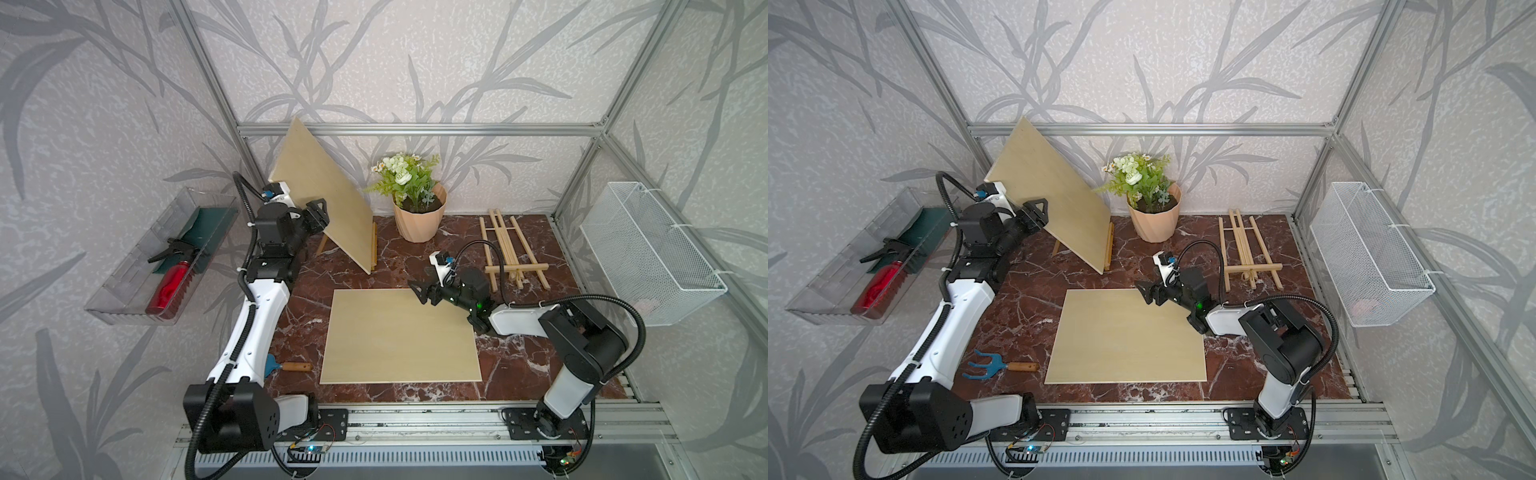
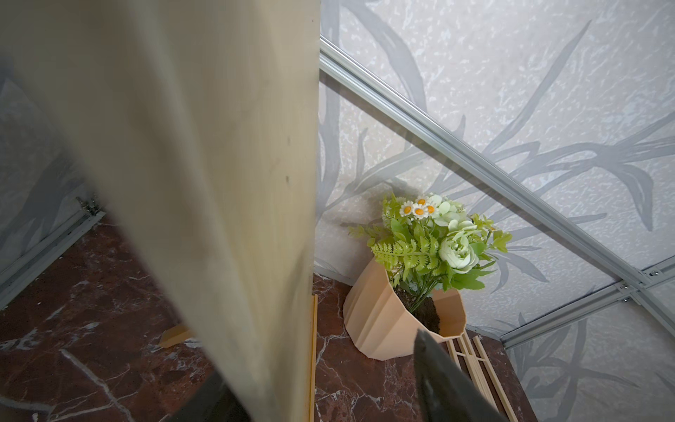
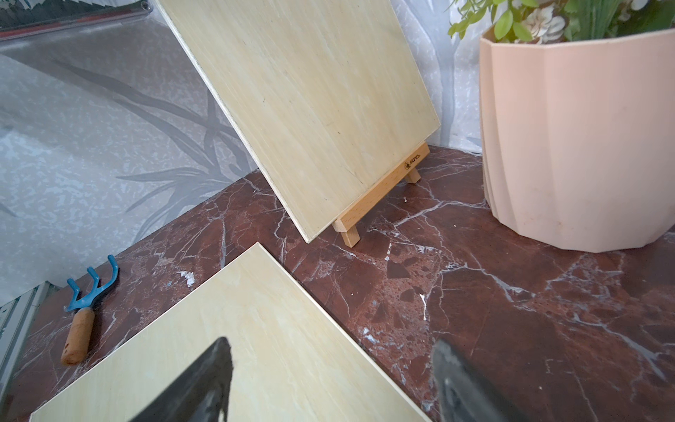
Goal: Disassemble the easel
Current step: Pick up the drawing board from the easel.
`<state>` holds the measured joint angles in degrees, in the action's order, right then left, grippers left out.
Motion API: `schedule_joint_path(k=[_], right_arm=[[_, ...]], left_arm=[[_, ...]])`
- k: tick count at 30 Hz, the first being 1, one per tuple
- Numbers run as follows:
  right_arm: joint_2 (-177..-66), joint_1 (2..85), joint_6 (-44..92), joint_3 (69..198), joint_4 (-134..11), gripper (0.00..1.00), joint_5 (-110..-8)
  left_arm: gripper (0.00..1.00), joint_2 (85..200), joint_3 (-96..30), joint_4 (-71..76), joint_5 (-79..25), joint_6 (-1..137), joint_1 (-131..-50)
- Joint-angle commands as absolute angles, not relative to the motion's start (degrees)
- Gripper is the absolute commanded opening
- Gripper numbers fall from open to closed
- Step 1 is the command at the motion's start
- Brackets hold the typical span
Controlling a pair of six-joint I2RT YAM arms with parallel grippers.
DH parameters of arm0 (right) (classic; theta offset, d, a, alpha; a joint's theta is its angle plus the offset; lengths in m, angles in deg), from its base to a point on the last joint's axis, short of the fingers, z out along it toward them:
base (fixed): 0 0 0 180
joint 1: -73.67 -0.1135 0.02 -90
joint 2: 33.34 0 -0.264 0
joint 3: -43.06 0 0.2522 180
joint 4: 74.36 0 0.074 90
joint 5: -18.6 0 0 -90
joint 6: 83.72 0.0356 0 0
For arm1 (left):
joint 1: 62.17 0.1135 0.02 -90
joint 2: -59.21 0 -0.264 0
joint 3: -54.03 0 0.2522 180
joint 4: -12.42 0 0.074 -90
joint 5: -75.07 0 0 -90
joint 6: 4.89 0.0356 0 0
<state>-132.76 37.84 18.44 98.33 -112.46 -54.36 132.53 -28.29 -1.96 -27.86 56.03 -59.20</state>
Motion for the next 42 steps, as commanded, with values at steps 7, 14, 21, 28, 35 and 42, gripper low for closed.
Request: schedule_joint_path(k=[7, 14, 21, 28, 35, 42], right_arm=[[-134.2, 37.9, 18.5, 100.1, -112.8, 0.85, -53.0], [-134.4, 37.9, 18.6, 100.3, -112.6, 0.85, -52.8], [-134.3, 37.9, 18.4, 100.4, -112.1, 0.85, -52.9], [-134.4, 38.0, 18.5, 100.4, -112.1, 0.85, -52.8], [-134.2, 38.2, 18.3, 100.3, -111.9, 0.85, -52.9], [-134.1, 38.3, 18.5, 100.3, -112.0, 0.85, -52.8]], left_arm=[[0.59, 133.1, -23.7, 11.0, -35.2, 56.0, -56.2], [0.45, 134.2, -23.6, 12.1, -36.8, 56.1, -55.6], [0.34, 135.0, -23.0, 15.0, -38.4, 54.6, -54.9], [0.27, 135.9, -22.9, 16.1, -39.8, 54.6, -54.3], [0.17, 135.8, -23.5, 15.9, -41.2, 55.2, -54.3], [0.05, 134.6, -23.3, 15.6, -41.3, 55.7, -54.3]])
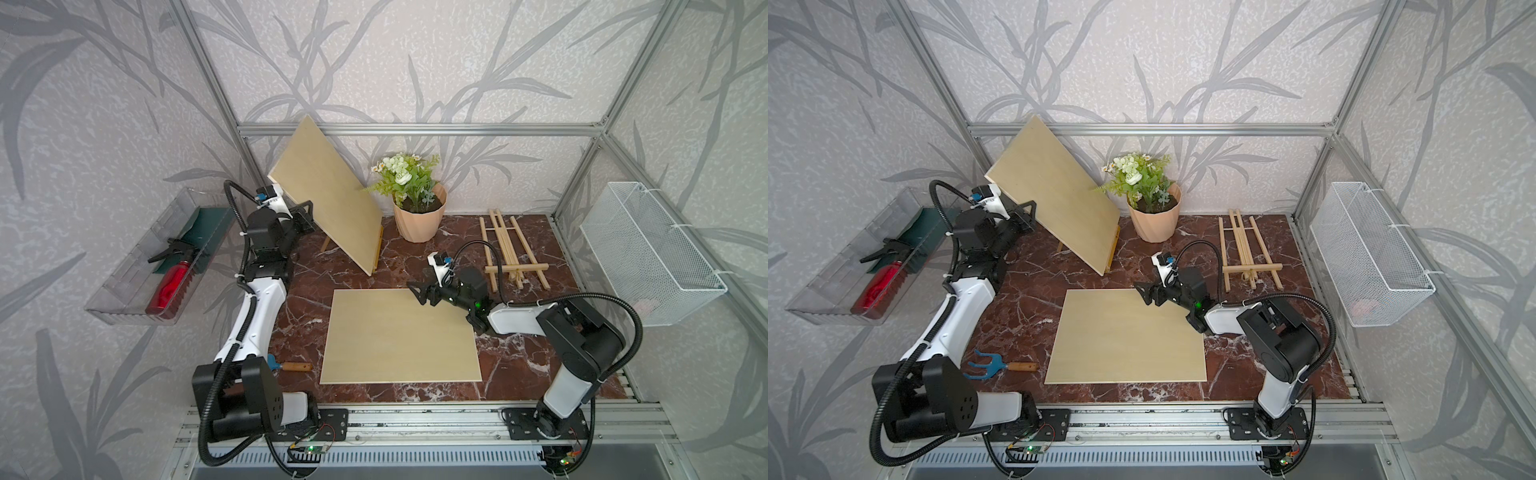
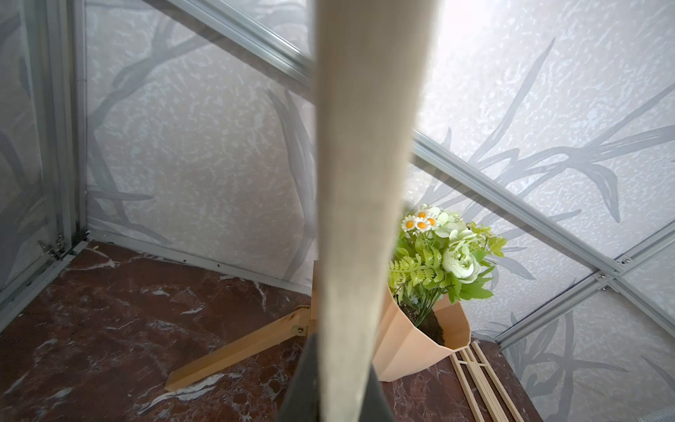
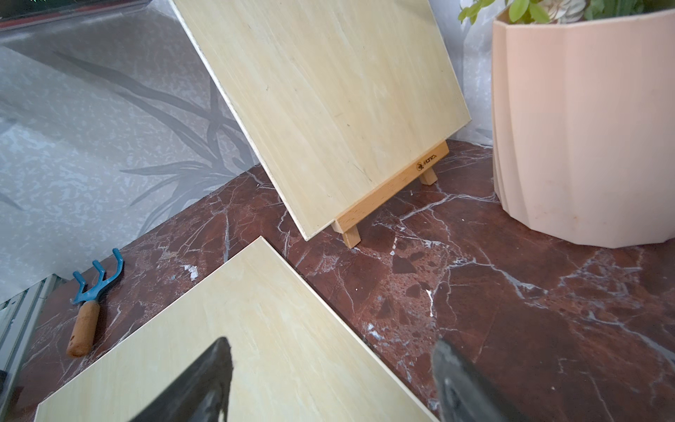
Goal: Disassemble the easel
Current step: Pick up the drawing board from the easel.
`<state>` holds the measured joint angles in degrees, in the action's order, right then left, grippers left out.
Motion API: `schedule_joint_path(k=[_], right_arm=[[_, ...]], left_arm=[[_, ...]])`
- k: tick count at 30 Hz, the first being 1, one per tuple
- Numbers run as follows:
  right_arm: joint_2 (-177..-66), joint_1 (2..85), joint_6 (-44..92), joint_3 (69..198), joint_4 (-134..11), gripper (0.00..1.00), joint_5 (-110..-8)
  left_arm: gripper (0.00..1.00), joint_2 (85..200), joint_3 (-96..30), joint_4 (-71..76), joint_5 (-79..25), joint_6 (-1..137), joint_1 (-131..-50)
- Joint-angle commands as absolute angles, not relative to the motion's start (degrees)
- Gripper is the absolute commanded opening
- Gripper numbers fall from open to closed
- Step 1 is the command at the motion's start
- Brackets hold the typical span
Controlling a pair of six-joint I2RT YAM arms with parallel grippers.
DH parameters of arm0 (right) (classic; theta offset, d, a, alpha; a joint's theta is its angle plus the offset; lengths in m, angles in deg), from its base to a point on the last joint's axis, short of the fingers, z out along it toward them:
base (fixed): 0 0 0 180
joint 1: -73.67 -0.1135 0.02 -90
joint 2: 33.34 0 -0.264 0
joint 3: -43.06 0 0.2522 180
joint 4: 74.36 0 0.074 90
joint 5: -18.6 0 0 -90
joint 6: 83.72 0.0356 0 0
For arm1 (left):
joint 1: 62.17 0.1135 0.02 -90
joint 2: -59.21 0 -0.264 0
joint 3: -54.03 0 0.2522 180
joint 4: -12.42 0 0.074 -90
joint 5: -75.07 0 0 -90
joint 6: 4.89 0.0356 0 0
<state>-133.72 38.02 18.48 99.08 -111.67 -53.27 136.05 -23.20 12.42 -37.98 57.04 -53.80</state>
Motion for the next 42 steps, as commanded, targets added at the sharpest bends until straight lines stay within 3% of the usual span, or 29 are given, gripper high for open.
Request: schedule_joint_path(k=[1, 6, 30, 42], right_arm=[[-134.1, 38.2, 18.4, 100.3, -112.0, 0.85, -52.8], [-134.2, 38.3, 18.4, 100.3, -112.0, 0.85, -52.6], [-134.9, 38.3, 18.6, 101.1, -111.0, 0.85, -52.3], [-135.1, 38.3, 18.7, 101.5, -110.6, 0.84, -52.1]], left_arm=[[0.05, 134.4, -23.2, 15.6, -41.1, 55.8, -54.3], [0.00, 132.7, -22.8, 15.6, -40.0, 56.2, -54.3], [0.00, 123.7, -25.0, 14.0, -33.5, 60.1, -55.8], [0.00, 121.6, -25.4, 14.6, -24.9, 62.5, -58.6]])
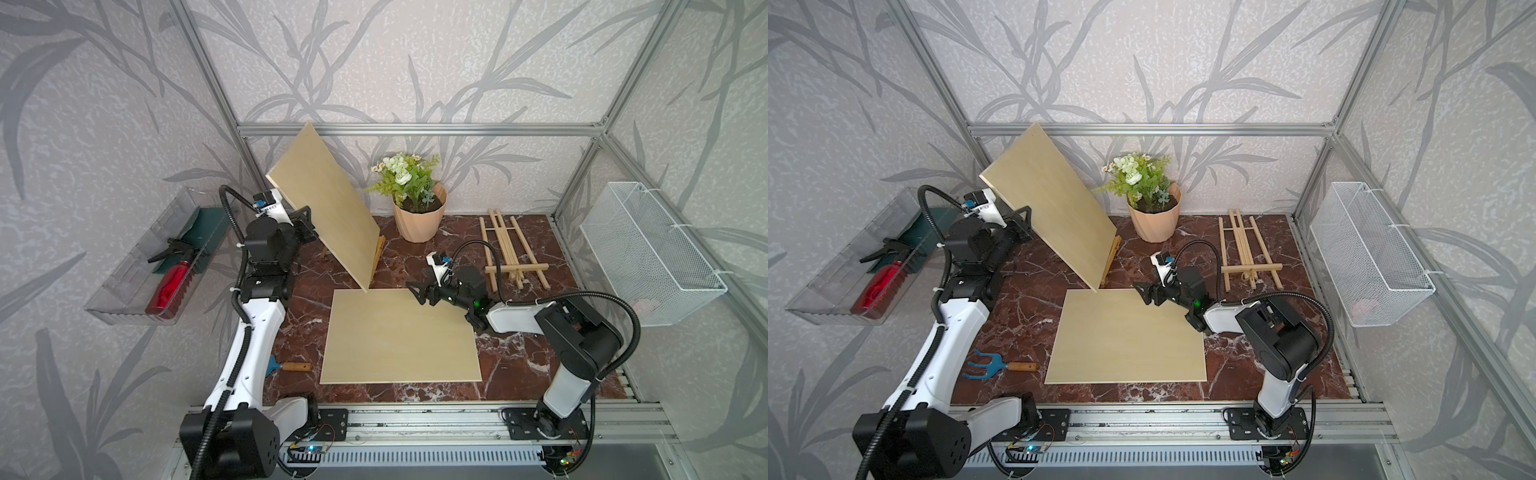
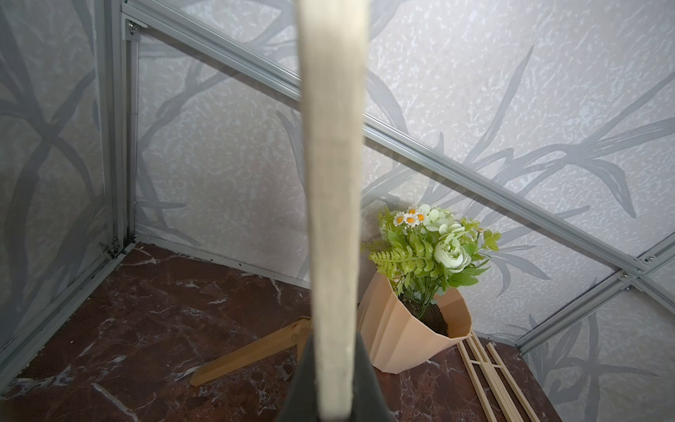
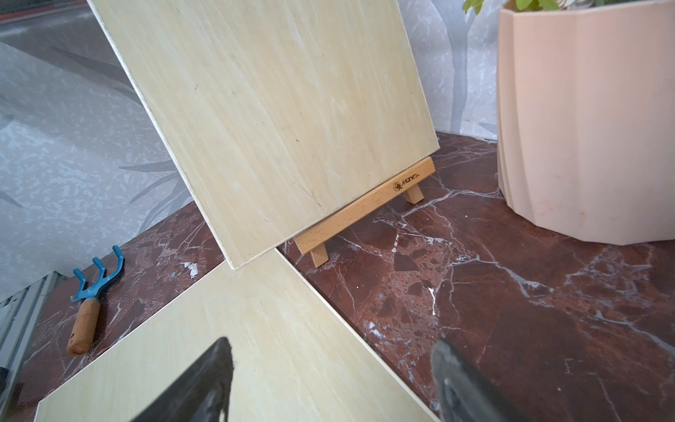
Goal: Disassemble the easel
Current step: Pick up the drawing board from the easel.
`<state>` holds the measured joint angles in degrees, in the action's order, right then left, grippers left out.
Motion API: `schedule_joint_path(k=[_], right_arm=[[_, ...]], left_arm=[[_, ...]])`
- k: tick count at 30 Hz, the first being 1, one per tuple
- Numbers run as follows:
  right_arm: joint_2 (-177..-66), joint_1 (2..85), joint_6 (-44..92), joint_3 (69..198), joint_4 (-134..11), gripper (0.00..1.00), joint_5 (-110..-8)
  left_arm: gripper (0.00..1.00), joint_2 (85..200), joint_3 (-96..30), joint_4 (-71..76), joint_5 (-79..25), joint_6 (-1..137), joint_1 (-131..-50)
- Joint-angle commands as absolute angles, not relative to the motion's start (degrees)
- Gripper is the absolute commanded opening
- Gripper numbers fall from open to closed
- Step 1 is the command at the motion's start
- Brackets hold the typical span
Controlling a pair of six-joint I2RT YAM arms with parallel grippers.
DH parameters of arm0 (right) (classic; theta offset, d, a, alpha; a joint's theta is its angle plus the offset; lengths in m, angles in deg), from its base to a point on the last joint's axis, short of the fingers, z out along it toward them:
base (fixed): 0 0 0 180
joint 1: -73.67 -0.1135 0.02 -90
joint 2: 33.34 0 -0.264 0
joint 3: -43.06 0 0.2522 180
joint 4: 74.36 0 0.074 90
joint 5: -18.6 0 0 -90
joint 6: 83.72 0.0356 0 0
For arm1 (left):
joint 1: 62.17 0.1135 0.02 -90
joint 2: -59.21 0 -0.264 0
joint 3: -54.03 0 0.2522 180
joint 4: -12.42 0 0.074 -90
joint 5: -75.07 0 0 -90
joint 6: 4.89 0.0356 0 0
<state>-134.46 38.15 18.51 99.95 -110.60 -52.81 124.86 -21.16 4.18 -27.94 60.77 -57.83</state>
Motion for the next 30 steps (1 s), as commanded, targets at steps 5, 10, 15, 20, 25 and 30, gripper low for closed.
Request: schedule_joint_path(k=[5, 10, 15, 20, 25, 30], right_arm=[[-135.2, 38.3, 18.8, 101.7, -110.3, 0.84, -52.2], [-135.3, 38.3, 18.8, 101.7, -110.3, 0.84, -52.1], [-135.5, 38.3, 18.8, 102.1, -109.9, 0.84, -51.9], [-135.6, 38.3, 18.8, 102.3, -109.7, 0.84, -51.6], [-135.8, 38.3, 18.8, 102.5, -109.4, 0.83, -51.4], [-136.1, 38.3, 19.0, 102.8, -109.2, 0.83, -51.2]], left_arm=[[0.00, 121.4, -25.4, 16.8, -24.6, 62.8, -59.0], [0.00, 121.2, -26.0, 18.1, -25.0, 62.8, -59.3], [0.00, 121.3, -27.3, 18.6, -25.4, 62.0, -59.4], [0.00, 120.8, -28.8, 18.1, -25.1, 62.0, -59.4], [0.00, 119.7, -29.7, 17.2, -24.9, 62.2, -59.5], [0.00, 119.1, -30.3, 16.9, -24.9, 61.1, -59.6]])
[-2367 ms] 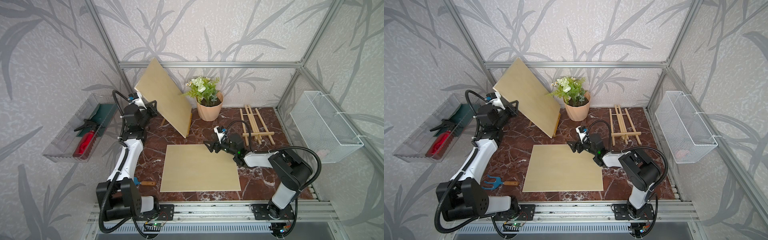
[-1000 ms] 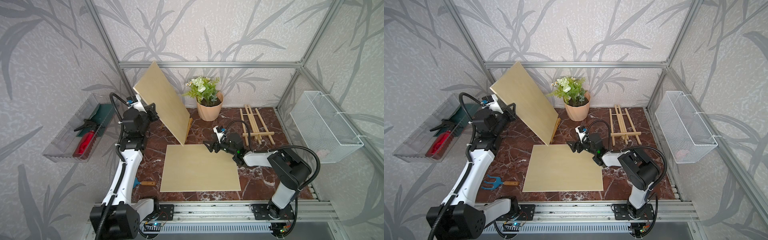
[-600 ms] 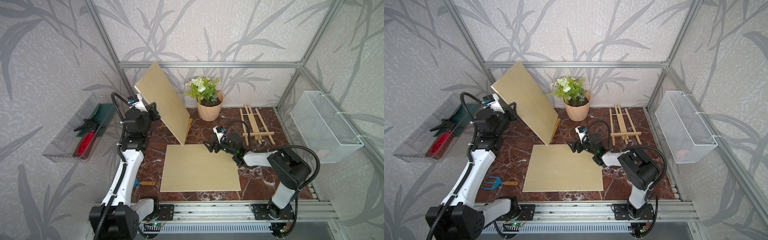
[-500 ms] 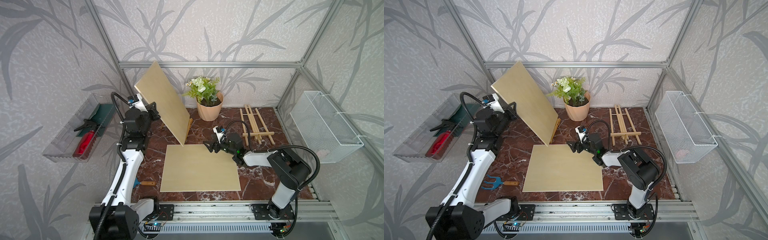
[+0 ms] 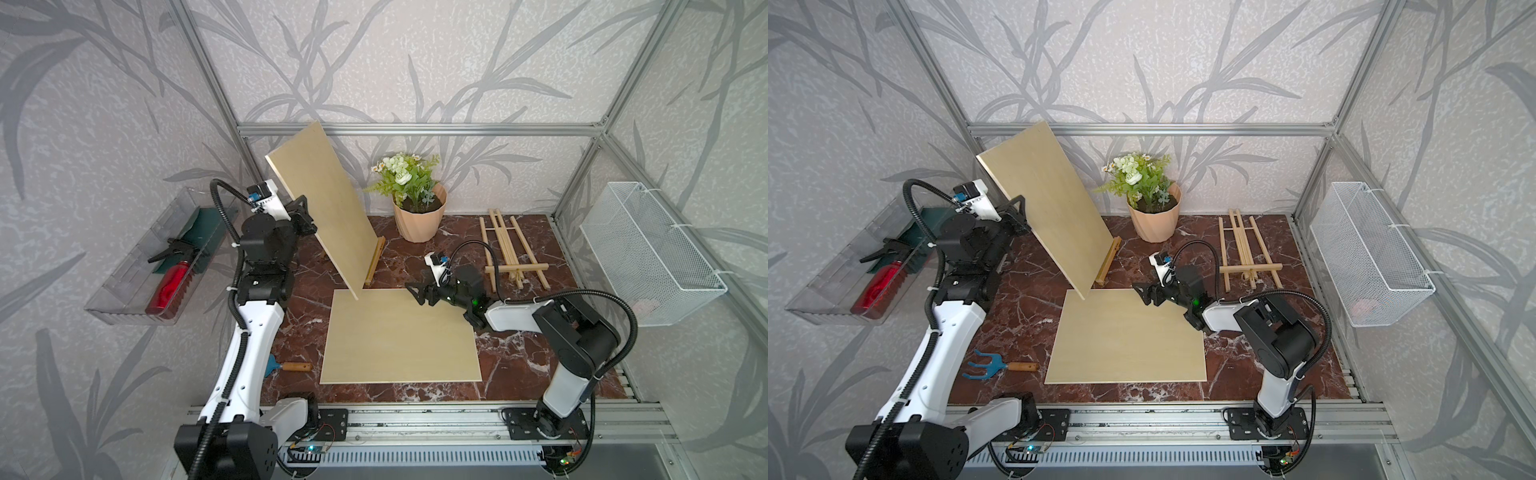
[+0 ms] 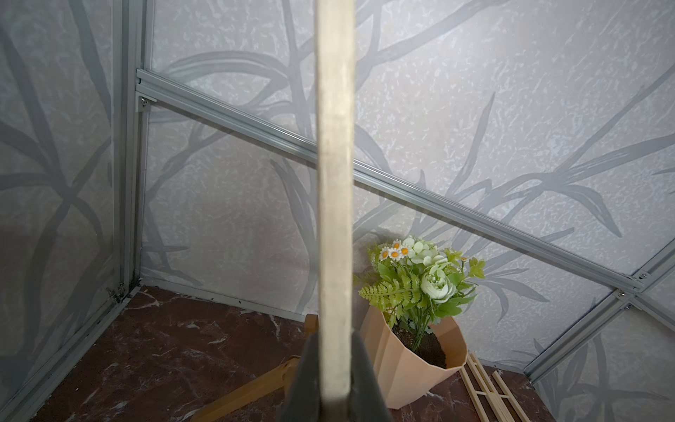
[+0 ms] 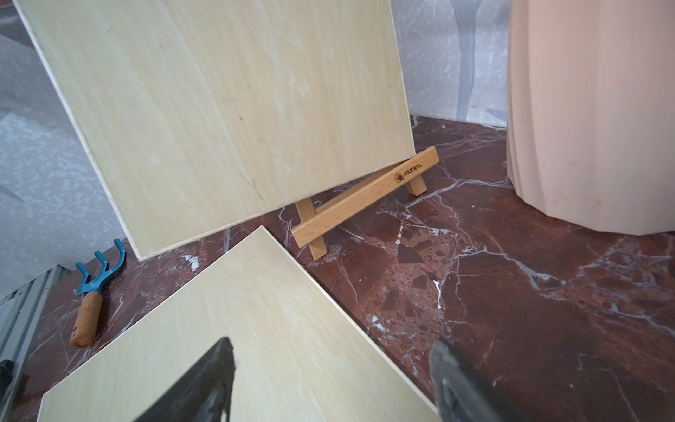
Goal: Disassemble the easel
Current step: Pick up the drawing board from the easel.
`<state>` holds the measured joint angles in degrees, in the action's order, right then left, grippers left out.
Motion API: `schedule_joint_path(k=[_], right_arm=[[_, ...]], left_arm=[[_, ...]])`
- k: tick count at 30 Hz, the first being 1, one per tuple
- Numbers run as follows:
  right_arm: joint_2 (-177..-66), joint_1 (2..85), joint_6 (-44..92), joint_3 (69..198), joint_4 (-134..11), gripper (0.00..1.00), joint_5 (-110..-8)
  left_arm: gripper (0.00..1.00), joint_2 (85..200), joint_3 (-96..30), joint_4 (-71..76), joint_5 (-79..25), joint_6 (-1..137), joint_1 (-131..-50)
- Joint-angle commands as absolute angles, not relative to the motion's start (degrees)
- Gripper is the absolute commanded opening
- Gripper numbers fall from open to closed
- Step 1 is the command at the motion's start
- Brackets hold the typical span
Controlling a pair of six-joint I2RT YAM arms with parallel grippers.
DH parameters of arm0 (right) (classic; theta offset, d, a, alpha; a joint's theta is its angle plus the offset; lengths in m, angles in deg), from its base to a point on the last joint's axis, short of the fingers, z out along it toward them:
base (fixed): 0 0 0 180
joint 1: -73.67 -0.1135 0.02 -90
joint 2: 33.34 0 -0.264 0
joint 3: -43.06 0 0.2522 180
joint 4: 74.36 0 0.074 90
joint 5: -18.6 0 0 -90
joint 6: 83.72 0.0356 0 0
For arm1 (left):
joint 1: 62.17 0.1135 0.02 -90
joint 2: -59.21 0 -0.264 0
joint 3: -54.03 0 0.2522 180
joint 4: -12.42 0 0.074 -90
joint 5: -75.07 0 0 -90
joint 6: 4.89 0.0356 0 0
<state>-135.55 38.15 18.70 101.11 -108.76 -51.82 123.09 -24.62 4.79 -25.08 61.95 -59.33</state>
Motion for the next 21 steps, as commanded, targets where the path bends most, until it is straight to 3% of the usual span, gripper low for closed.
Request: schedule_joint_path(k=[1, 21], right_arm=[[-136.1, 38.3, 19.1, 102.8, -109.1, 0.83, -51.1], [-136.5, 38.3, 19.7, 103.5, -108.6, 0.82, -50.0]], left_arm=[[0.00, 119.2, -30.3, 17.0, -24.8, 60.9, -59.6], [0.00, 118.8, -35.7, 15.5, -24.0, 56.1, -60.0]])
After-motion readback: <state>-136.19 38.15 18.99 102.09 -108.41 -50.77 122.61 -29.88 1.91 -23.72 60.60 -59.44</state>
